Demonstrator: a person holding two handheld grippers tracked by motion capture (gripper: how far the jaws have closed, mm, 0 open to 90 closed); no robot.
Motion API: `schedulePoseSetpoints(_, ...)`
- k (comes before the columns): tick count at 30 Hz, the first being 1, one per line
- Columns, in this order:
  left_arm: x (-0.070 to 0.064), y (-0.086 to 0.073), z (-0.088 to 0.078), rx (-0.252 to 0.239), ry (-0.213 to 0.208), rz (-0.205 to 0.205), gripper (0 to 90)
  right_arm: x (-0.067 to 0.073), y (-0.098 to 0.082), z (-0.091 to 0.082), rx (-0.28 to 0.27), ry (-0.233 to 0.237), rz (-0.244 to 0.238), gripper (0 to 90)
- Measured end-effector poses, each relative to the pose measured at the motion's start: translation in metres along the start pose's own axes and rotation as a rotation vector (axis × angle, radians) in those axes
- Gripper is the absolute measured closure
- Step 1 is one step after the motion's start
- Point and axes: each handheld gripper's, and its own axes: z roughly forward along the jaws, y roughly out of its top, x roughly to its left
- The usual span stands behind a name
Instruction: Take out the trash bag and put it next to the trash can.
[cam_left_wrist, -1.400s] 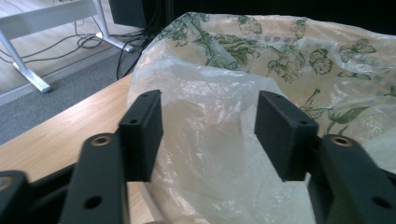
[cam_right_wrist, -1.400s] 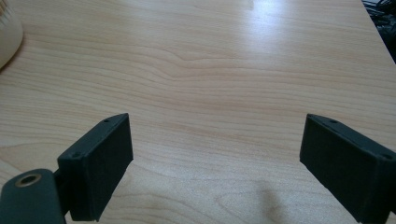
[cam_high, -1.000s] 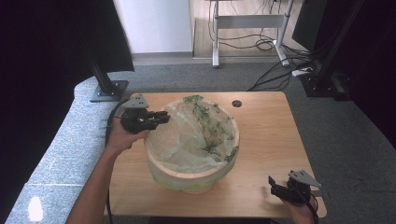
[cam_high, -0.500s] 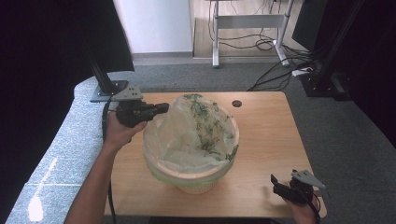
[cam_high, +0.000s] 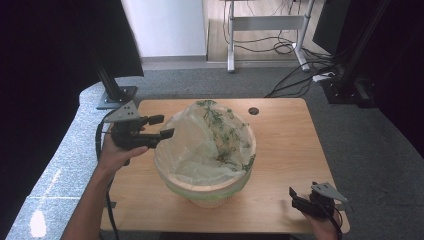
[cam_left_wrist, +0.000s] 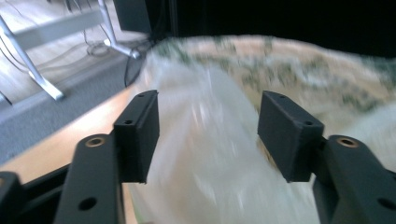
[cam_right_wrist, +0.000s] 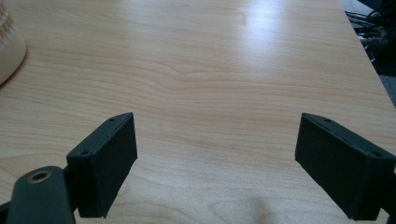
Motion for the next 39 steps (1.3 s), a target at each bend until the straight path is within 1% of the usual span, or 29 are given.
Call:
schedulePoseSetpoints(1,0.001,-0.009,-0.002,0.004,0.005,-0.002,39.1,0.002,0.0,0.0,0.002,0.003,-0.006,12.7)
schedulePoseSetpoints(2,0.002,-0.013,-0.003,-0.005,0.004,-0.008,41.1,0.003,0.0,0.0,0.003,0.003,-0.011,12.7)
schedulePoseSetpoints(3,0.002,-0.013,-0.003,-0.005,0.004,-0.008,42.8,0.004,0.0,0.0,0.001,0.004,-0.009,12.7)
schedulePoseSetpoints(4,0.003,-0.017,-0.003,-0.015,-0.002,-0.014,45.5,0.005,0.0,0.0,-0.001,0.005,-0.012,12.7)
schedulePoseSetpoints(5,0.004,-0.021,-0.002,-0.025,-0.009,-0.02,45.5,0.005,0.0,0.0,-0.001,0.005,-0.012,12.7)
schedulePoseSetpoints(6,0.005,-0.024,-0.002,-0.03,-0.013,-0.022,51.8,0.006,0.0,0.0,-0.002,0.005,-0.014,12.9)
schedulePoseSetpoints(8,0.01,-0.032,0.003,-0.037,-0.044,-0.033,60.4,0.006,0.0,-0.001,-0.007,0.001,-0.014,13.5)
schedulePoseSetpoints(11,0.012,-0.035,0.005,-0.037,-0.054,-0.033,76.3,0.005,0.0,-0.001,-0.013,-0.001,-0.007,13.8)
schedulePoseSetpoints(12,0.012,-0.035,0.006,-0.039,-0.059,-0.031,76.3,0.004,0.001,-0.002,-0.014,0.001,-0.002,14.0)
schedulePoseSetpoints(13,0.012,-0.035,0.006,-0.043,-0.067,-0.032,85.6,0.002,0.001,-0.002,-0.021,0.0,0.008,14.0)
schedulePoseSetpoints(14,0.012,-0.032,0.007,-0.049,-0.071,-0.033,88.9,0.002,0.002,-0.003,-0.024,0.001,0.011,14.0)
schedulePoseSetpoints(16,0.012,-0.03,0.006,-0.053,-0.073,-0.031,90.0,0.001,0.003,-0.003,-0.026,0.001,0.011,14.0)
schedulePoseSetpoints(18,0.011,-0.024,0.004,-0.063,-0.071,-0.033,90.0,0.0,0.009,-0.006,-0.059,0.035,0.004,13.9)
schedulePoseSetpoints(19,0.011,-0.02,0.003,-0.067,-0.07,-0.031,90.0,-0.001,0.013,-0.008,-0.078,0.062,0.003,13.9)
schedulePoseSetpoints(20,0.01,-0.013,-0.001,-0.085,-0.065,-0.03,90.0,-0.002,0.017,-0.01,-0.095,0.086,0.003,14.0)
schedulePoseSetpoints(21,0.01,-0.013,-0.001,-0.085,-0.065,-0.03,90.0,-0.002,0.017,-0.01,-0.095,0.086,0.003,14.0)
schedulePoseSetpoints(22,0.009,-0.009,-0.002,-0.09,-0.064,-0.027,90.0,-0.003,0.025,-0.013,-0.13,0.127,0.0,14.0)
schedulePoseSetpoints(23,0.007,-0.003,-0.003,-0.092,-0.062,-0.02,90.0,-0.004,0.03,-0.015,-0.142,0.152,0.0,14.0)
schedulePoseSetpoints(24,0.006,-0.001,-0.003,-0.091,-0.063,-0.018,90.0,-0.005,0.035,-0.017,-0.158,0.173,-0.004,14.0)
schedulePoseSetpoints(25,0.006,-0.001,-0.003,-0.091,-0.063,-0.018,90.0,-0.006,0.041,-0.021,-0.168,0.188,-0.016,14.0)
schedulePoseSetpoints(28,0.005,0.007,-0.003,-0.096,-0.069,-0.01,90.0,-0.005,0.064,-0.032,-0.221,0.245,-0.051,14.0)
schedulePoseSetpoints(29,0.005,0.007,-0.003,-0.096,-0.069,-0.01,90.0,-0.005,0.064,-0.032,-0.221,0.245,-0.051,14.0)
schedulePoseSetpoints(30,0.005,0.008,-0.003,-0.095,-0.071,-0.008,90.0,-0.003,0.082,-0.04,-0.25,0.286,-0.078,14.1)
schedulePoseSetpoints(31,0.004,0.008,-0.003,-0.094,-0.071,-0.008,90.0,-0.003,0.082,-0.04,-0.25,0.286,-0.078,14.1)
schedulePoseSetpoints(32,0.005,0.009,-0.002,-0.102,-0.076,-0.017,90.0,0.0,0.1,-0.046,-0.276,0.334,-0.11,14.5)
schedulePoseSetpoints(34,0.005,0.01,-0.002,-0.113,-0.083,-0.025,90.0,0.004,0.117,-0.051,-0.291,0.385,-0.137,15.5)
schedulePoseSetpoints(35,0.005,0.01,-0.002,-0.113,-0.083,-0.025,90.0,0.004,0.117,-0.051,-0.291,0.385,-0.137,15.5)
schedulePoseSetpoints(38,0.004,0.014,-0.001,-0.112,-0.086,-0.021,90.0,0.012,0.142,-0.055,-0.308,0.462,-0.177,16.3)
schedulePoseSetpoints(39,0.003,0.016,-0.001,-0.108,-0.085,-0.014,90.0,0.019,0.157,-0.057,-0.317,0.512,-0.192,16.2)
